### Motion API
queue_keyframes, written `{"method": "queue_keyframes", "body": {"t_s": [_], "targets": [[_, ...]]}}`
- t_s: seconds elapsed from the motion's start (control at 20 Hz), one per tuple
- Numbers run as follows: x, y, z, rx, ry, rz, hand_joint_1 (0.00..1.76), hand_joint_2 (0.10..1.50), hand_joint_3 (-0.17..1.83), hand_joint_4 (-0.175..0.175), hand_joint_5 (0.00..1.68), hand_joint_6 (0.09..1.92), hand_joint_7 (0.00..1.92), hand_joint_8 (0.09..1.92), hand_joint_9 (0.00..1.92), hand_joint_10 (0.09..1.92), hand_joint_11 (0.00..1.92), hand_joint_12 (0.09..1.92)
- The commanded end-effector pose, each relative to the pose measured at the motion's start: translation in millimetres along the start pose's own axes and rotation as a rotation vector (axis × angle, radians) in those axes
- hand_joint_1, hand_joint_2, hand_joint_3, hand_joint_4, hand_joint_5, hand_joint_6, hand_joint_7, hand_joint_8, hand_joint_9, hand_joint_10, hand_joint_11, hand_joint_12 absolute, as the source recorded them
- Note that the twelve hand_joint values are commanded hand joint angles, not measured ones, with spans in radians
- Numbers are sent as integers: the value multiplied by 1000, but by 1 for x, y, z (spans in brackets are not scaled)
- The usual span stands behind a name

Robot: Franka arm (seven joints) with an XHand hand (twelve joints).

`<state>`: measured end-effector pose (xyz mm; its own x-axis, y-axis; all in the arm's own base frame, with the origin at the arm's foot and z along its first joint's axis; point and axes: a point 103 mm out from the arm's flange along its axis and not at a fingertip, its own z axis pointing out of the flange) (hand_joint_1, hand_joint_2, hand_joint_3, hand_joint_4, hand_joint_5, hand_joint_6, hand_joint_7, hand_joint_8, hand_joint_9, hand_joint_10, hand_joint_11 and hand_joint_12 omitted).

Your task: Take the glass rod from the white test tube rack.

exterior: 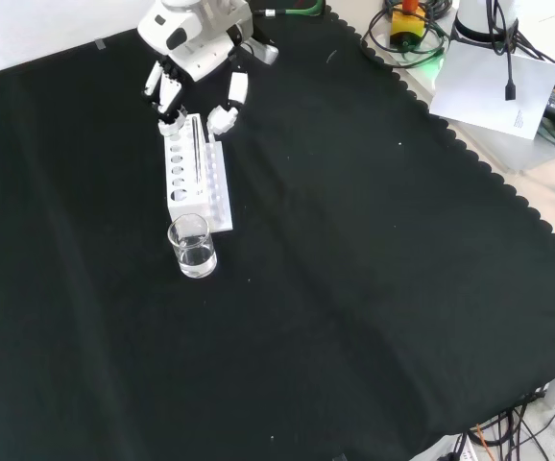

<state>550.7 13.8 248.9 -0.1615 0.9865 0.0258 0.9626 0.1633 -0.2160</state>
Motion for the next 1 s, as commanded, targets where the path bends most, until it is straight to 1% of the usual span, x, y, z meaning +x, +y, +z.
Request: {"method": "queue_keyframes", "body": {"t_s": [0.05,0.25,0.4,0.6,0.75,0.85,0.95,1.0], "targets": [[-10,21,12,-3,14,-5,800,841,632,-175,455,824,806,911,969,881,595,1315],[8,21,4,-7,-11,-1,807,840,637,-175,452,853,816,914,996,888,640,1303],[12,19,0,-25,-15,-10,834,833,645,-175,480,888,858,910,1087,893,755,1265],[17,18,4,-62,-38,-17,924,810,667,-175,583,943,976,915,1277,902,990,1193],[20,18,5,-81,-43,-23,1006,790,702,-175,665,976,1059,970,1412,941,1250,1115],[20,18,5,-84,-45,-24,1050,781,720,-175,701,991,1092,999,1479,948,1397,1067],[19,18,5,-84,-48,-23,1077,777,732,-175,718,1003,1112,1016,1513,951,1484,1038],[19,18,6,-82,-52,-22,1093,863,597,-175,763,1093,1122,1025,1524,953,1515,1028]]}}
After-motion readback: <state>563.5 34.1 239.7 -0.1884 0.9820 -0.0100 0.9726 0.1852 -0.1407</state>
